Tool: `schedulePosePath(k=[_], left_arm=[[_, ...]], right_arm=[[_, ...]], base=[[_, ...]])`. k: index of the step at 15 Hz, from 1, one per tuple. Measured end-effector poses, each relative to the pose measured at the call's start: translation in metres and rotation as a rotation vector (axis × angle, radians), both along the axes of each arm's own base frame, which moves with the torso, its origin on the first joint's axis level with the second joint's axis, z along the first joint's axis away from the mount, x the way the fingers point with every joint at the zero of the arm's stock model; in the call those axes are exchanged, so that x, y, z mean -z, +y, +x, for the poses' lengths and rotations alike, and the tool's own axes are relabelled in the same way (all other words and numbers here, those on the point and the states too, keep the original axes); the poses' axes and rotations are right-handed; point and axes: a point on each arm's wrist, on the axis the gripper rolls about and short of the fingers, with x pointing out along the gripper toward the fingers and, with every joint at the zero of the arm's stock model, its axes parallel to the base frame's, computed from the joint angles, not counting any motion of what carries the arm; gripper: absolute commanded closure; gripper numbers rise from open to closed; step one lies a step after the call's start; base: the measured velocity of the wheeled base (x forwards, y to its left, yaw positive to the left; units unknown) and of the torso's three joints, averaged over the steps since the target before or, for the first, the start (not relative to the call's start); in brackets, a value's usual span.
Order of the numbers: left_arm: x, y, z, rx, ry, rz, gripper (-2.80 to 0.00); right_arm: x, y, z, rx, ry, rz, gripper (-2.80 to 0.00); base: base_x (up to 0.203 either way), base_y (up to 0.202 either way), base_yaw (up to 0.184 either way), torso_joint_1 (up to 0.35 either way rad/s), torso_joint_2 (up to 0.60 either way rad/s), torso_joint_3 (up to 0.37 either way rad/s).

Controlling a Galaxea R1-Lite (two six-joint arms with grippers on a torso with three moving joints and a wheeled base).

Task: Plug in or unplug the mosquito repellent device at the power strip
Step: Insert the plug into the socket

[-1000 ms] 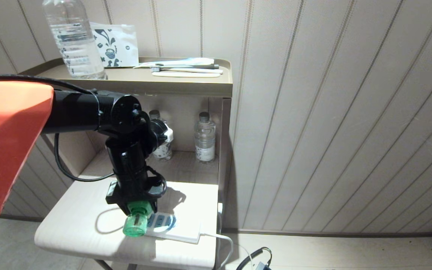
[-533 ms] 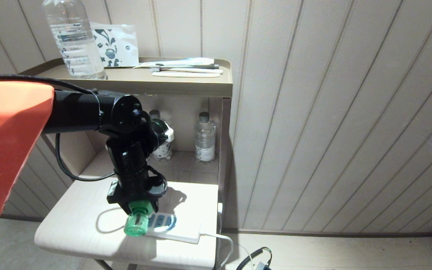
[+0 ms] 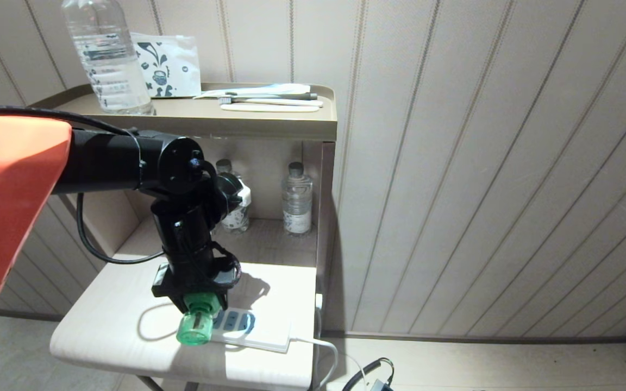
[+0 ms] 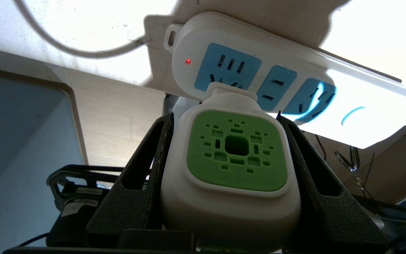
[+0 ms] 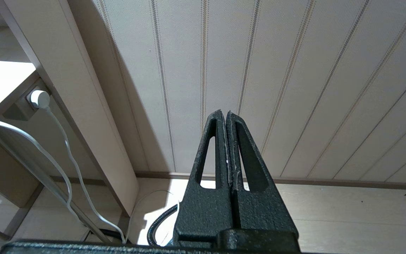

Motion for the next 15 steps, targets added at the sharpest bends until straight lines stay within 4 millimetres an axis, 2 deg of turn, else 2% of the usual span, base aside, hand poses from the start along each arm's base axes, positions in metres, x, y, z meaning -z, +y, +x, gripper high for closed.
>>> schedulePosePath(k=[9,15], left_arm=[[0.0096,-0.0050,0.0065,0.016,0.000,0.006,0.00],[0.0082,-0.0034,0.0062,0.016,-0.004,0.007,0.00]], right_arm=[[0.0000,0.0000,0.0000,0.000,0.000,0.000,0.00],[0.0000,0.0000,0.0000,0.000,0.000,0.000,0.00]], base=[[0.000,0.000,0.000,0.000,0.00,0.000],[0.000,0.000,0.000,0.000,0.00,0.000]])
